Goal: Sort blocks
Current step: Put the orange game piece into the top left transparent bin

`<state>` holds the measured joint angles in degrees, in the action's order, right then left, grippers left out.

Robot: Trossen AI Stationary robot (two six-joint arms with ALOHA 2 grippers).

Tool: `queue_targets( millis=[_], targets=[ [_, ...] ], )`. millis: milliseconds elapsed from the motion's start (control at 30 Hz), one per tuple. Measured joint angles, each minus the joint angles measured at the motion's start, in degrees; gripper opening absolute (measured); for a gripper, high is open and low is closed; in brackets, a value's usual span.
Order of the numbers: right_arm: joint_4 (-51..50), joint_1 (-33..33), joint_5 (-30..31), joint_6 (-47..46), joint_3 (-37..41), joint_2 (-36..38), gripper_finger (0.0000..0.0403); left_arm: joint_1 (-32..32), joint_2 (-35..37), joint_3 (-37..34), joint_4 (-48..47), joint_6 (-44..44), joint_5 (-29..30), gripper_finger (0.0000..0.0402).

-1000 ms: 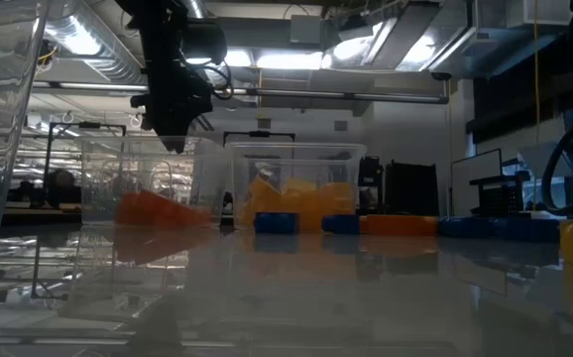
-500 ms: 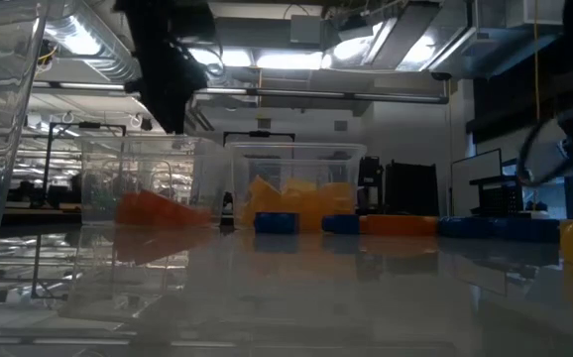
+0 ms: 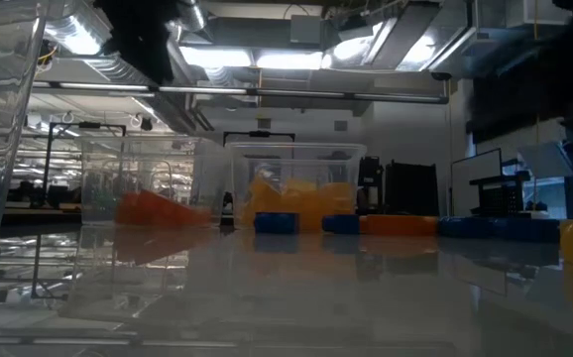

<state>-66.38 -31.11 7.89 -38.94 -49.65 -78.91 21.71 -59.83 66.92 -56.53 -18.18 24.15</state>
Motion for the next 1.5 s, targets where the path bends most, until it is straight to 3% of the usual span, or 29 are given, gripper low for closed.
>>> queue_targets(
  millis=[400,533,633,800,933,1167,1267,1500],
  targets=[
    [4.0,0.1,24.9,3.6,-9.3,0.0,0.0124,-15.5,7.1,0.0,-2.9,-7.9,-2.5,0.0132],
    [8.3,2.6,33.4,11.0,-13.0,0.1,0.0124,-21.5,6.6,0.0,-2.7,-9.1,-1.7,0.0132],
    [18.0,6.7,35.7,22.3,-14.0,0.1,0.0124,-25.7,6.0,0.0,-1.8,-11.3,1.1,0.0132],
    [42.9,16.2,30.3,45.5,-14.0,-0.7,0.0124,-32.7,6.0,-0.5,1.5,-13.4,6.0,0.0132],
    [63.8,24.2,21.8,59.8,-14.0,-3.5,0.0124,-38.7,6.7,-5.9,6.9,-16.9,9.8,0.0132],
    [95.2,36.6,2.4,67.7,-15.0,-15.0,0.0124,-46.6,6.5,-19.9,28.3,-16.0,10.1,0.0132],
    [99.8,40.2,-1.1,67.7,-19.6,-21.5,0.0124,-48.5,6.5,-23.9,38.4,-11.8,10.2,0.0132],
    [94.3,45.3,-5.3,67.7,-38.8,-37.3,0.0124,-50.9,6.4,-29.0,51.6,-5.6,10.2,0.0132]
  ],
)
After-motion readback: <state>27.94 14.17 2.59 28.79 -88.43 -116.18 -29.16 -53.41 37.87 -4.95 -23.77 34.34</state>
